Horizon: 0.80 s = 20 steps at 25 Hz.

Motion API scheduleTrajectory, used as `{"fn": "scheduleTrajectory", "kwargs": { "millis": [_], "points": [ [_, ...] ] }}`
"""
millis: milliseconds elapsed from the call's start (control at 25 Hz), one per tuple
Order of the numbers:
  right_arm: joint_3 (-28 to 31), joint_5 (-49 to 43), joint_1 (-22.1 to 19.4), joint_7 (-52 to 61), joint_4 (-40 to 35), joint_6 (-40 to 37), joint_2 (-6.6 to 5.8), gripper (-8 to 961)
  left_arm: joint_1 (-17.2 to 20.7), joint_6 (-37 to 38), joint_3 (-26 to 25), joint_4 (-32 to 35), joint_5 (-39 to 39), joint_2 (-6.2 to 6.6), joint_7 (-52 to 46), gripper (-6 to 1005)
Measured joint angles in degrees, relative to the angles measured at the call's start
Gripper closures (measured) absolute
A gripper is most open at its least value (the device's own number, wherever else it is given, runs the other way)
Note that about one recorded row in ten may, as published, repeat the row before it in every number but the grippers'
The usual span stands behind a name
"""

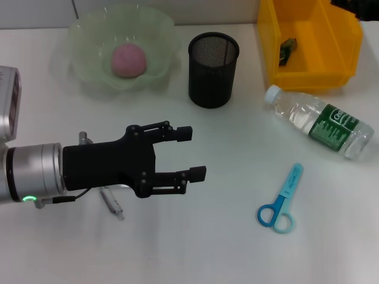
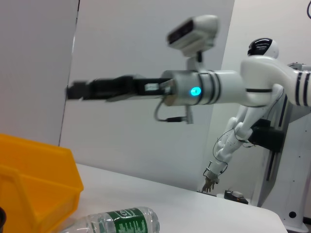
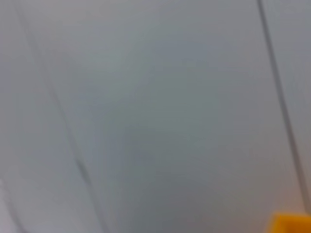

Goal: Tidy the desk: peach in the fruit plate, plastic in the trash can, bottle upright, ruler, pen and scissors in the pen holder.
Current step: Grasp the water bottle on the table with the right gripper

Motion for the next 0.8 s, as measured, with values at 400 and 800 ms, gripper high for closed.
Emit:
{"fn": "scheduleTrajectory", "kwargs": {
  "millis": [400,800],
  "points": [
    [8.78,7.13,-5.87,-3.09,5.22,-18.66,-0.4,415,-0.21,0.01,-0.25,-0.04,-0.04,0.0,0.0,201],
    [10.98,-1.44,-6.63,-1.68,2.65,-26.93,-2.38,171,-0.84,-0.06,-0.43,-0.61,-0.04,-0.06,0.0,201]
  ]
}}
